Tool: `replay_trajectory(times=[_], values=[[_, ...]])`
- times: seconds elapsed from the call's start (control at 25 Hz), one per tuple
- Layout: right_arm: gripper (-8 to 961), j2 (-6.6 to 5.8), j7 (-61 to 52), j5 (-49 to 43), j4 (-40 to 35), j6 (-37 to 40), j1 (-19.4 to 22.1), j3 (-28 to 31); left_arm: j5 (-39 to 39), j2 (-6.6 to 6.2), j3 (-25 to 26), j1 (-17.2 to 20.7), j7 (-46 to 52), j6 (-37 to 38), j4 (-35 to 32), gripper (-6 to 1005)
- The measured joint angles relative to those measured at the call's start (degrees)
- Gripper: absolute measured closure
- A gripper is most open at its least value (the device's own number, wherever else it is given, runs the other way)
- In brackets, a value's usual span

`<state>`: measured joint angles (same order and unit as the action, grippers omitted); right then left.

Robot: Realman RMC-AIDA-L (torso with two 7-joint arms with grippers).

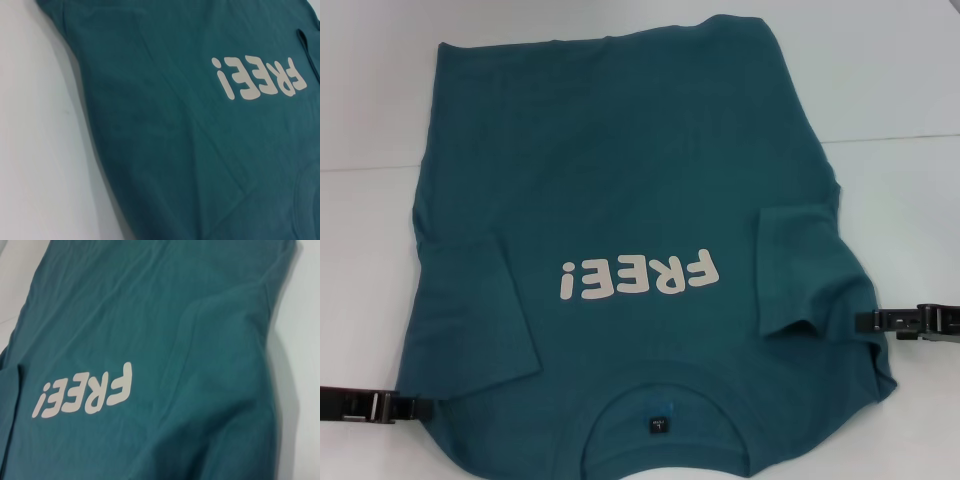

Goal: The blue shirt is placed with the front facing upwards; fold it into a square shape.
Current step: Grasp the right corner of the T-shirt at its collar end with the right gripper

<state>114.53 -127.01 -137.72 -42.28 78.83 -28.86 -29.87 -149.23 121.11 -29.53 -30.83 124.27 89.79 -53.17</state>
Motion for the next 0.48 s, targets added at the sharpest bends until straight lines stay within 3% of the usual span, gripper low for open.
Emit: replay_trajectory(times=[0.48], values=[[22, 0.86, 0.74, -0.04, 0.25, -3.21, -0.59, -0.36, 0.00, 0.00, 0.00, -0.08, 0.05, -0.24, 0.00, 970]])
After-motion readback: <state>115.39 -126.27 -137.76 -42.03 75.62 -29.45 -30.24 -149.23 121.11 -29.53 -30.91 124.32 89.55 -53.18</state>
